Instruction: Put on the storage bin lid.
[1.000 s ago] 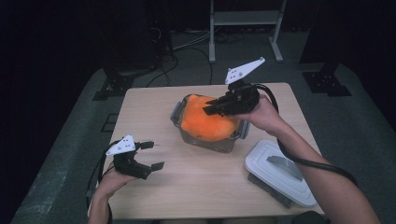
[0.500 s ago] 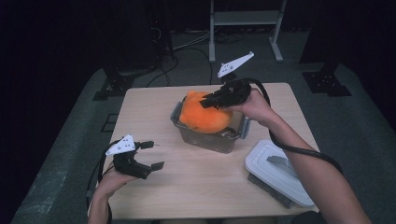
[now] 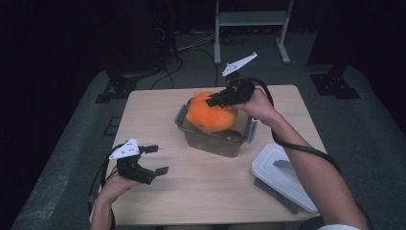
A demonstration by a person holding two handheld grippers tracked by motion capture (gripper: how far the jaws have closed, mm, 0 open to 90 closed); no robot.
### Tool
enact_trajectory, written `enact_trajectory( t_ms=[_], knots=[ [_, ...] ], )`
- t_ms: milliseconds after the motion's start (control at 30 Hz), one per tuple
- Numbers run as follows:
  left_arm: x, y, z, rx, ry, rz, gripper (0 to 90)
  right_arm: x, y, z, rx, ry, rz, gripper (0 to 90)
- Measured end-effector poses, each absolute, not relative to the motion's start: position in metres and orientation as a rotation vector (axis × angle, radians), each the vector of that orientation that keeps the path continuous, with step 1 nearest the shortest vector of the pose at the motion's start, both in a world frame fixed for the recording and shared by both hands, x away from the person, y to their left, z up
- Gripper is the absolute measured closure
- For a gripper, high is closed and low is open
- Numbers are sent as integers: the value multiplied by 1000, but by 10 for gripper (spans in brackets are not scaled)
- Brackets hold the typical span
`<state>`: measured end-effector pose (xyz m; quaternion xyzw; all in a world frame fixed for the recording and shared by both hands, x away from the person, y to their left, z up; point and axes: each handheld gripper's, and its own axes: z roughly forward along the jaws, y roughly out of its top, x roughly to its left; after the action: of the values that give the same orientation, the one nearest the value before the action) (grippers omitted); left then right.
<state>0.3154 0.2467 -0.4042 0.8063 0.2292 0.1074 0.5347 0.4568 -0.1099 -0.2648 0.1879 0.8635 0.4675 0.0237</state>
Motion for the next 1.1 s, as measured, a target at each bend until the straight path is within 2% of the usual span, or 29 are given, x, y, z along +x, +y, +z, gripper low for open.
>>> enact_trajectory(
  t_ms=[1100],
  knots=[
    [314, 245, -403, 1917, 532, 248, 70, 487, -109, -310, 717, 2711, 1350, 781]
  ],
)
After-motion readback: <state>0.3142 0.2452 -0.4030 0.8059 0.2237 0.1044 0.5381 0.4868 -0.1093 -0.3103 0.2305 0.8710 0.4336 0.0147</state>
